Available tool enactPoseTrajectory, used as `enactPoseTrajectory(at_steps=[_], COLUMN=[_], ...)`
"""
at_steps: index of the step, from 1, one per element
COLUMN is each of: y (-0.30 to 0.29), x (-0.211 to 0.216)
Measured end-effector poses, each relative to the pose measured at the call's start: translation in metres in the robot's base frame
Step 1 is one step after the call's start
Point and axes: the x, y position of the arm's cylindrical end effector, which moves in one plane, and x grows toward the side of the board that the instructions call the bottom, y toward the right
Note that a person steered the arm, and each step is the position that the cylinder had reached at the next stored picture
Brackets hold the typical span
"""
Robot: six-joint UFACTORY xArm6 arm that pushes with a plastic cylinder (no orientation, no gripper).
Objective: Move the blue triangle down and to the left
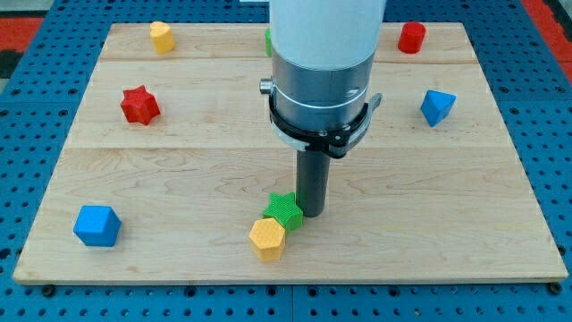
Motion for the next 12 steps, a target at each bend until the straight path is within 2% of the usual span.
enactPoseTrajectory(at_steps=[1, 2, 3, 4, 5, 6, 7, 8, 10, 11, 12], y=[0.109, 0.179, 0.226, 0.204, 0.136, 0.055, 0.002, 0.029, 0.044, 0.107, 0.128], x=[-0.031, -0.102, -0.166, -0.177, -0.135, -0.109, -0.084, -0.083, -0.034, -0.06, -0.081])
